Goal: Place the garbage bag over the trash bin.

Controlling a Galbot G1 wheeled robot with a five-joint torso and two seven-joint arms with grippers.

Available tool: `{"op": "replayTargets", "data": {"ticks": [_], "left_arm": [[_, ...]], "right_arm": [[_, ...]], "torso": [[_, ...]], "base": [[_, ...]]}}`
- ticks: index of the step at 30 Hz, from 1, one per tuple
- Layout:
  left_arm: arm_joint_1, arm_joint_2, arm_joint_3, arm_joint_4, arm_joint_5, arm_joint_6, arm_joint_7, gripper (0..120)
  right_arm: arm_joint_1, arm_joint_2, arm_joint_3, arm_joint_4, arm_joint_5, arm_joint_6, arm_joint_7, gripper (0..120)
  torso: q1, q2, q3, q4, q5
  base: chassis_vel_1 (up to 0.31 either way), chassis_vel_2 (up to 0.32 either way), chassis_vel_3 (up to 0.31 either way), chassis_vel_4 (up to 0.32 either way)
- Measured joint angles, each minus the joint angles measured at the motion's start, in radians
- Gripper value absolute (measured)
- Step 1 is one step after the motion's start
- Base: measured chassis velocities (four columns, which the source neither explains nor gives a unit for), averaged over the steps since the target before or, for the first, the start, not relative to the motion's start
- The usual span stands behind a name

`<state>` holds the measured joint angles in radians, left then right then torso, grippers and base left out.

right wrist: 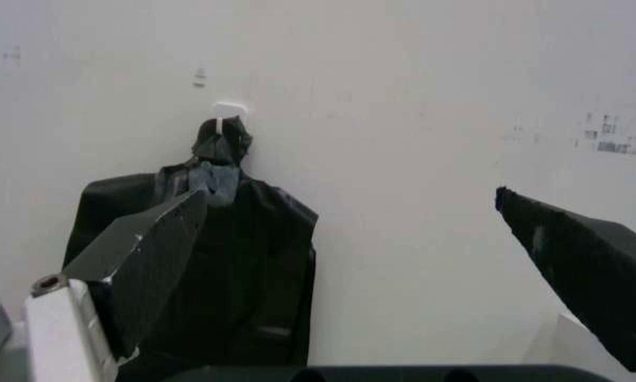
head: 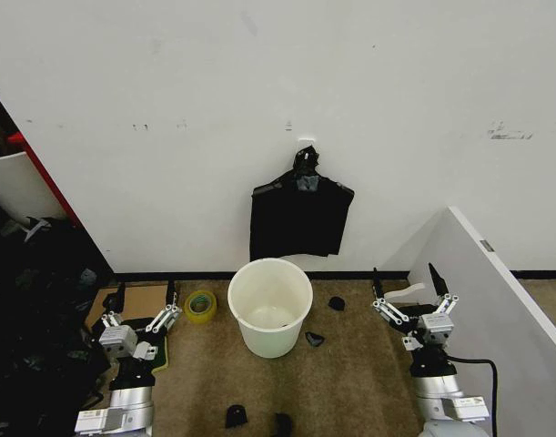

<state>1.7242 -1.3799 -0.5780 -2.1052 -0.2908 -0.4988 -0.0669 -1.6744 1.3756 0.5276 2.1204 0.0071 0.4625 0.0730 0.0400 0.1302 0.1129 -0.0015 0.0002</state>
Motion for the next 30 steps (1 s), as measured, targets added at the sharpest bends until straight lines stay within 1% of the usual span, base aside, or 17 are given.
{"op": "replayTargets", "data": {"ticks": [4,8,19,24,27,30], "left_arm": [[0.003,0.0,-0.004,0.0,-0.015,0.044,-0.006,100],[0.013,-0.004,-0.005,-0.006,-0.021,0.055,-0.008,100],[-0.002,0.0,-0.01,0.014,-0.017,0.049,-0.017,100],[-0.002,0.005,-0.014,0.008,0.004,0.011,-0.035,100],[-0.004,0.006,-0.016,0.008,0.024,-0.043,-0.036,100],[-0.005,0.003,-0.016,0.008,0.04,-0.062,-0.037,100]], "right_arm": [[-0.009,0.016,0.001,0.017,-0.007,0.008,-0.001,100],[-0.018,0.017,0.007,0.03,-0.003,0.007,-0.001,100],[-0.004,0.018,0.009,-0.003,-0.007,-0.016,-0.001,100],[0.018,0.007,0.004,-0.03,0.002,-0.048,-0.001,100],[0.04,-0.018,-0.019,-0.03,0.122,-0.116,0.0,100],[0.078,-0.035,-0.047,-0.026,0.329,-0.165,-0.033,100]], "torso": [[0.0,0.0,0.0,0.0,-0.0001],[0.0,0.0,0.0,0.0,0.0],[0.0,0.0,0.0,0.0,-0.0001],[0.0,0.0,0.0,0.0,0.0001],[0.0,0.0,0.0,-0.0001,0.0],[0.0,0.0,0.0,-0.0001,-0.0001]], "base": [[0.0,0.0,0.0,0.0],[0.0,0.0,0.0,0.0],[0.0,0.0,0.0,0.0],[0.0,0.0,0.0,0.0],[0.0,0.0,0.0,0.0],[0.0,0.0,0.0,0.0]]}}
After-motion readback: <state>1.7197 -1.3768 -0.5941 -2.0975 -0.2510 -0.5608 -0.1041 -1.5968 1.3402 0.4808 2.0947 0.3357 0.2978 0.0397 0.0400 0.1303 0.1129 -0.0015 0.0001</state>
